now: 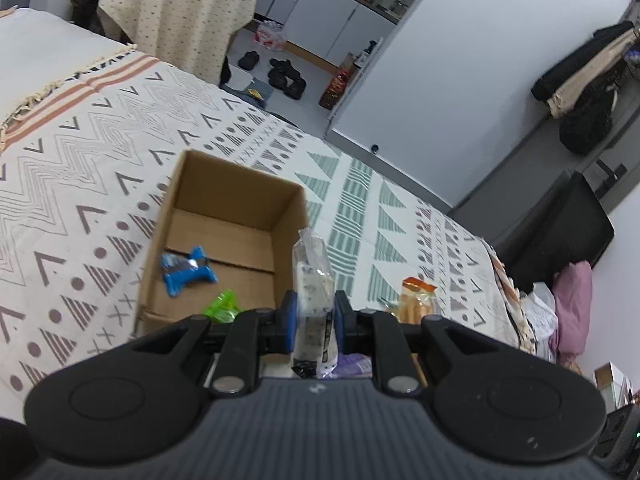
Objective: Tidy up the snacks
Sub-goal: 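Carry both packs over the box and open both tools to drop them, then move both tools back toward the remaining snacks and purple bar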
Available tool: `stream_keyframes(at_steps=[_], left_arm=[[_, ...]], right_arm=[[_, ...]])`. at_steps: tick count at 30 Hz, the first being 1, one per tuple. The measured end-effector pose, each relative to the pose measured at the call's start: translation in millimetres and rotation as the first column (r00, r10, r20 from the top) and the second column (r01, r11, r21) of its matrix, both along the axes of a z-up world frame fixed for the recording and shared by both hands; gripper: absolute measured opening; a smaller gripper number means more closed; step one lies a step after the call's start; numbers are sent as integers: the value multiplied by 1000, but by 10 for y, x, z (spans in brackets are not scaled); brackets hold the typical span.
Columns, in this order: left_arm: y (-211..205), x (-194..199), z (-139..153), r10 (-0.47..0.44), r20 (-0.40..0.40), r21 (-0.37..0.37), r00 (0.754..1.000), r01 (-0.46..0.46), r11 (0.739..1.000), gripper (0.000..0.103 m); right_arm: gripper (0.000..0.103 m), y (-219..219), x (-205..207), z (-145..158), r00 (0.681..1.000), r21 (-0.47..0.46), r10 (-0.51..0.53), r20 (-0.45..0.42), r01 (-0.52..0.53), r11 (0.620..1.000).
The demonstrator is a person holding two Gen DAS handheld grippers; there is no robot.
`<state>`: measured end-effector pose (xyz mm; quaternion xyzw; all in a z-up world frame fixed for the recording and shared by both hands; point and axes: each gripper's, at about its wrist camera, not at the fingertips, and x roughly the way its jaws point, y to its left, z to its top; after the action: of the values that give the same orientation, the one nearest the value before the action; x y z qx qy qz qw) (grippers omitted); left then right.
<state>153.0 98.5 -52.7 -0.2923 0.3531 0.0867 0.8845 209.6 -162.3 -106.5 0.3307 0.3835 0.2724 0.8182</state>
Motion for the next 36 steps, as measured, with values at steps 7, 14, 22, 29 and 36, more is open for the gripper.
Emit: stream_keyframes(at_steps=[7,14,22,29,36], left_arm=[[337,47,-24,31,6,0,1000,-31,1000,17],[583,138,-148,49,-6,4,999,-49,999,17],[735,258,-307,55,-27,1,998,-55,999,17],[782,378,-431,36,-41,-20,999,-37,999,18],[724,448,-443,7,-58,37,998,-5,999,48]], right_arm=[[29,309,90,57,1000,-16,19,18,-19,1000],[29,755,157,111,997,-109,52,63,-45,993],[29,1314,238,144,988,-284,116,106,-82,955],[29,1516,318,140,982,-350,130,136,-75,934],[58,1470,276,139,981,-399,120,155,-49,916]])
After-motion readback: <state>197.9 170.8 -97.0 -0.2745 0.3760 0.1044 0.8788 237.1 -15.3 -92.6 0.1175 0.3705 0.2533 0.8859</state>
